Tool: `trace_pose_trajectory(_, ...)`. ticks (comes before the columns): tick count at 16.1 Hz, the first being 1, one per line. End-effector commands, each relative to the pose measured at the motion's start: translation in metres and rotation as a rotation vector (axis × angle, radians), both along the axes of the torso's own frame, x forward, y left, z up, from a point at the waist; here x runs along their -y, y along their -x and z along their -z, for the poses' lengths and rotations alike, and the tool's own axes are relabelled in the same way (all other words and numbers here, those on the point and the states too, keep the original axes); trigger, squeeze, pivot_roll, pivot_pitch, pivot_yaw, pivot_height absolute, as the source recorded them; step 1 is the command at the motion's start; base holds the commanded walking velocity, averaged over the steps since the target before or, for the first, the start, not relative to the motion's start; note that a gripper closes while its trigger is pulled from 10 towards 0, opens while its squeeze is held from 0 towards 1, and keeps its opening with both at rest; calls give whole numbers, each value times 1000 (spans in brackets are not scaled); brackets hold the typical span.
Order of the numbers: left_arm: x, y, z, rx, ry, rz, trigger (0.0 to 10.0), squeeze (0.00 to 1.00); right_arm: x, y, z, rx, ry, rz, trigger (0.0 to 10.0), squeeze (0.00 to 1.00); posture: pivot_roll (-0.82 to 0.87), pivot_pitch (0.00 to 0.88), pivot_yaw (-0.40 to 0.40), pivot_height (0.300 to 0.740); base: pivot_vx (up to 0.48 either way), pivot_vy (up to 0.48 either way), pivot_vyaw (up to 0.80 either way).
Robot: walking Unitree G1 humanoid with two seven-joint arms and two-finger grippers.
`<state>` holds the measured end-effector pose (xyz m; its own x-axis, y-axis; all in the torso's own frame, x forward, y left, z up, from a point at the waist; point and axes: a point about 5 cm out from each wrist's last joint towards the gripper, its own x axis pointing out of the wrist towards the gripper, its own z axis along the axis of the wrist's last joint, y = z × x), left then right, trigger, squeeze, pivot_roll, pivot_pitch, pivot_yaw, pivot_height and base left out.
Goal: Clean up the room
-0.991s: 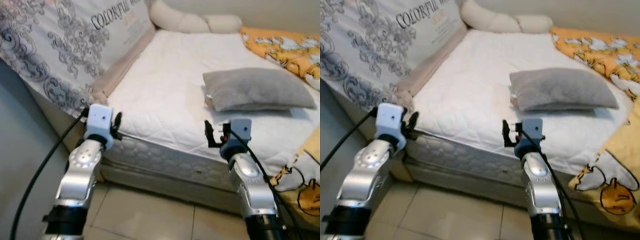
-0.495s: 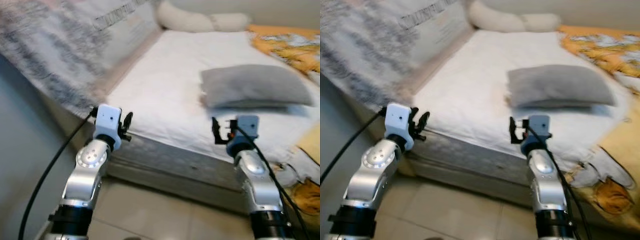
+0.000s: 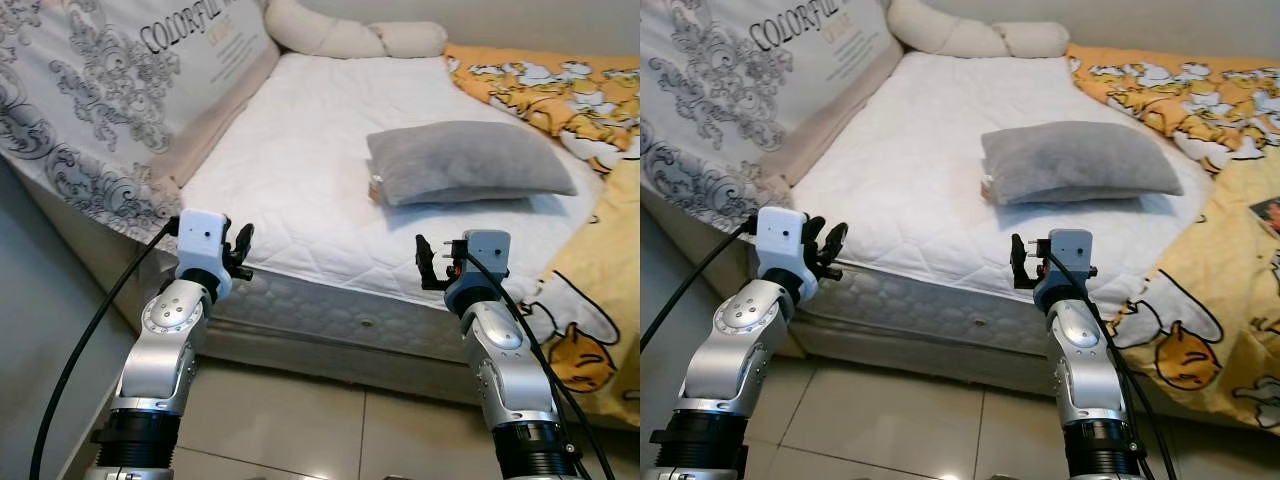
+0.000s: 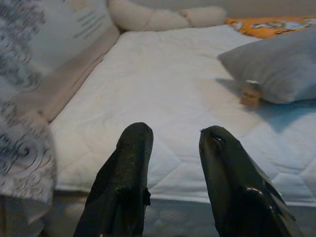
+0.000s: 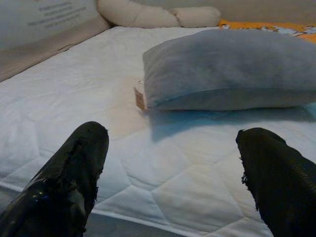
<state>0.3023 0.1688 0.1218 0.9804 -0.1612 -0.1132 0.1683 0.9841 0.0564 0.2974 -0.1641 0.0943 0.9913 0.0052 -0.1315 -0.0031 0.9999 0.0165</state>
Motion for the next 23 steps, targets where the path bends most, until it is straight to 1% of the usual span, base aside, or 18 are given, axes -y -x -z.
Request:
trace_pose_trajectory(1,-4,-1,2,-16,14,-22,10000,0,-1,-4,-5,20,2,-4,10000,0,21,0,37,740,240,0,0)
trace_pose_trajectory(2,-6,-1,3,-20,15,-27,10000,0,0,-3,-4,7,1,3,10000,0,22,0,36,740,240,0,-400)
trace_pose_trajectory(5,-6,-1,3,-20,19,-28,10000,0,1,-3,-3,5,5,2,10000,0,23,0,33,740,244,0,-592)
trace_pose_trajectory(7,-6,-1,2,-16,20,-28,10000,0,2,-4,-4,13,14,-3,10000,0,22,0,34,740,277,0,0)
trace_pose_trajectory(10,-6,-3,1,-13,17,-29,10000,0,0,-6,-5,13,-2,-8,10000,0,22,0,38,740,319,0,0)
trace_pose_trajectory(12,-7,-3,1,-9,6,-28,10000,0,3,-6,-6,21,62,15,10000,0,23,0,36,740,324,0,0)
trace_pose_trajectory(13,-7,-3,0,-7,3,-27,10000,0,8,-6,-6,20,99,45,10000,0,24,0,36,740,326,0,0)
trace_pose_trajectory(15,-7,-3,0,-6,2,-26,10000,0,8,-6,-5,8,62,23,10000,0,24,0,40,740,324,0,0)
trace_pose_trajectory(19,-7,-2,1,-8,7,-25,10000,0,8,-6,-5,11,55,19,10000,0,23,0,42,740,326,0,0)
trace_pose_trajectory(23,-6,-1,2,-8,5,-22,10000,0,0,-4,-2,5,41,-2,10000,0,23,0,39,740,323,0,-772)
